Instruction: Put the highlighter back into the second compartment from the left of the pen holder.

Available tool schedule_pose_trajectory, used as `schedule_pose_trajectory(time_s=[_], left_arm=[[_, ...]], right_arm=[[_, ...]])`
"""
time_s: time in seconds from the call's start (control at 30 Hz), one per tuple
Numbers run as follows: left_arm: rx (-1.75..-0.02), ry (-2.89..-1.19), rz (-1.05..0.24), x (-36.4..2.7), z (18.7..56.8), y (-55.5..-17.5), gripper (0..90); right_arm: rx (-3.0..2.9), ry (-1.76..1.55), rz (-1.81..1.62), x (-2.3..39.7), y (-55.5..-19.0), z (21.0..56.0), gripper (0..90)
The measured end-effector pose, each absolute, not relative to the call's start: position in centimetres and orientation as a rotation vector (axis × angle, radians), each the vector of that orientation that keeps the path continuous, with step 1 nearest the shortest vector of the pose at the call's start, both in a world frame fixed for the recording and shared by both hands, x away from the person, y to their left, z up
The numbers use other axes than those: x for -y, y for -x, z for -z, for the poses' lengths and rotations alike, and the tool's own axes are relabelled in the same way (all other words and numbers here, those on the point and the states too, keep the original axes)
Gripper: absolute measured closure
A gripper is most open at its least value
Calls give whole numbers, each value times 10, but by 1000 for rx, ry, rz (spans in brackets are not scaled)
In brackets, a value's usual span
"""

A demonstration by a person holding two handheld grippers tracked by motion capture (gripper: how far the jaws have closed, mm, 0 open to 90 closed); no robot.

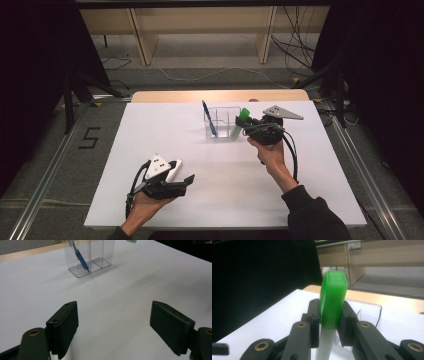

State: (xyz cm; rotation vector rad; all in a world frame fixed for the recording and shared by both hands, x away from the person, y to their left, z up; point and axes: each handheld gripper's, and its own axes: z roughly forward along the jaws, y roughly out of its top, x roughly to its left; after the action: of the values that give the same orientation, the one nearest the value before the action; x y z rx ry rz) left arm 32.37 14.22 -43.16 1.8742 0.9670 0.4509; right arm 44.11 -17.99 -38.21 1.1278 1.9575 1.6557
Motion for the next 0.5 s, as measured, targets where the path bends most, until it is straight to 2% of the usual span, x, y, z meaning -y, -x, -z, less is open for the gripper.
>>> schedule_pose_trajectory(time_s=[0.5], left_arm=[[-1043,-1926,-475,-148,435,-328,210]], right_arm=[[-1916,-1140,-1594,166,-474,366,752]])
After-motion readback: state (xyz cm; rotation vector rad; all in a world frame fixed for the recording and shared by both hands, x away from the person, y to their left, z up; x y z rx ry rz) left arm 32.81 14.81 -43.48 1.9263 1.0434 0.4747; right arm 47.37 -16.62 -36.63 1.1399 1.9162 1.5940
